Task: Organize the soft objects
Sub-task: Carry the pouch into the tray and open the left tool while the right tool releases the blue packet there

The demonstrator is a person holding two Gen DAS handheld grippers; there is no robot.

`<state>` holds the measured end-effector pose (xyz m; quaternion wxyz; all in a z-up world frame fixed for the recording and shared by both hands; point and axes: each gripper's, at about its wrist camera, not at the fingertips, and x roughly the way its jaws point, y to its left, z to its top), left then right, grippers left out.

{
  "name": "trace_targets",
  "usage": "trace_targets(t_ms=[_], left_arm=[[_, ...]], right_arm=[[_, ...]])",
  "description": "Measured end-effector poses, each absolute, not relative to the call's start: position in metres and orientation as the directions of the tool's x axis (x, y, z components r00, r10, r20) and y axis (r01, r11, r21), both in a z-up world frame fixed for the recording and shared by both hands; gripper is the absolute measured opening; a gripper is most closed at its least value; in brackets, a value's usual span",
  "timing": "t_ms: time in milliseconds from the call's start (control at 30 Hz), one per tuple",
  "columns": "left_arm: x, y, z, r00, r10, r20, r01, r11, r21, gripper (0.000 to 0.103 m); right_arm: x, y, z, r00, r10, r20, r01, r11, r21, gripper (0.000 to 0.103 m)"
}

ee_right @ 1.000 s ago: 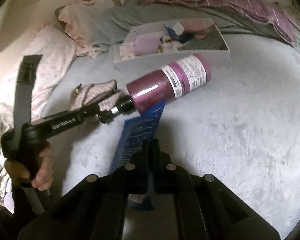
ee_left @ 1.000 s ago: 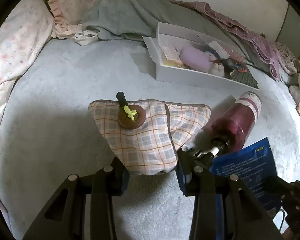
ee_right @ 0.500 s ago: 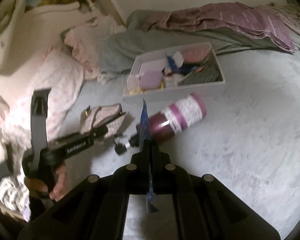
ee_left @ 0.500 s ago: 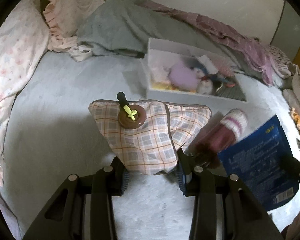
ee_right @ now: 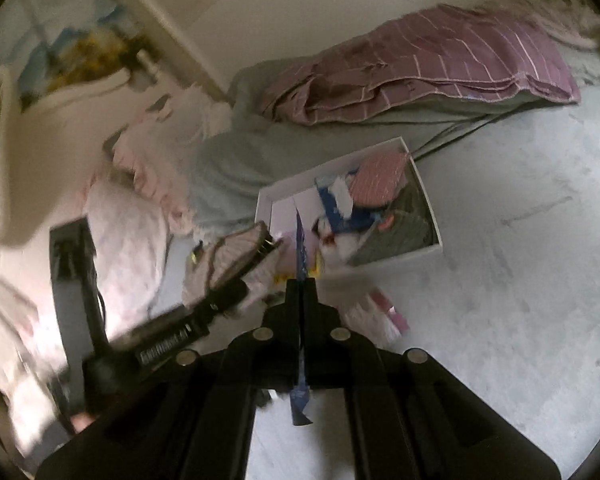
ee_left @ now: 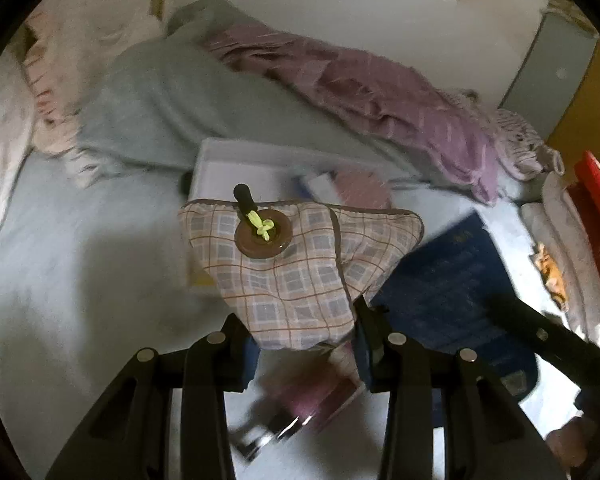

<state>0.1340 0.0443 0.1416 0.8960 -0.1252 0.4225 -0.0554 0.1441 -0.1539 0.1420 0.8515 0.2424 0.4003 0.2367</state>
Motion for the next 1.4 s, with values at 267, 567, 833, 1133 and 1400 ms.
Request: trace_targets(t_ms=[267,567,833,1133,1400], left_arm=[[0.186,0.033,0.139,0.667,-0.199,-0.718,-0.019,0.959,-0.283,0.038],[0.241,0.078,0.107,0.667,-0.159,-0.728,-0.09,0.953,-0.29,0.038],[0.271,0.098,0.059,0.617,-0.1,-0.781,-0.143,0.961,-0.236,0.035],[0.276,0.088,0.046,0.628,-0.072,-0.775,-0.159,0.963,-0.218,0.04],[0.256,0.099,0.065,0.658,-0.221,-0.72,-0.089,0.927,-0.365,0.064]], right_arm=[[0.213,-0.147,0.147,0.622,0.547,-0.559,-0.1,0.765,0.637,0.003],[0.27,-0.128,0.117,0.624,0.582,-0.521,-0.014,0.675,0.737,0.003],[0.303,-0.104,0.063,0.556,0.627,-0.545,-0.007,0.66,0.751,0.003],[0.31,-0.086,0.05,0.581,0.519,-0.627,0.012,0.765,0.645,0.003],[0.305,-0.089,0.055,0.615,0.492,-0.616,-0.005,0.784,0.621,0.006]])
